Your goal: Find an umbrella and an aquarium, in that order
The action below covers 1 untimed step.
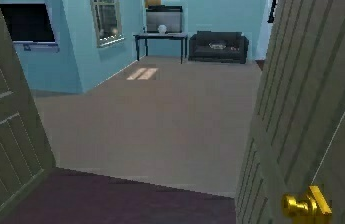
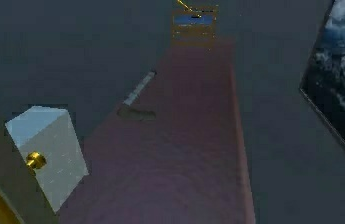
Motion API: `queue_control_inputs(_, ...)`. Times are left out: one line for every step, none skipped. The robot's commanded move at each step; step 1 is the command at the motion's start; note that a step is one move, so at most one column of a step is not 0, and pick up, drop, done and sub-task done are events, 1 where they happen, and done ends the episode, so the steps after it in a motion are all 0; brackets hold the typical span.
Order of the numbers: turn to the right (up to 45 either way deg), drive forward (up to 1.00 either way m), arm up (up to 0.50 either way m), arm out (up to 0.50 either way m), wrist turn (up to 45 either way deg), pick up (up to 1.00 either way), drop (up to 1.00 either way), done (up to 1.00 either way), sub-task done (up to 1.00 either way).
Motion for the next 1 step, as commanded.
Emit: queue_control_inputs(0.0,0.6,0.0,0.0,0.0,0.0,0.0,0.0,0.0)
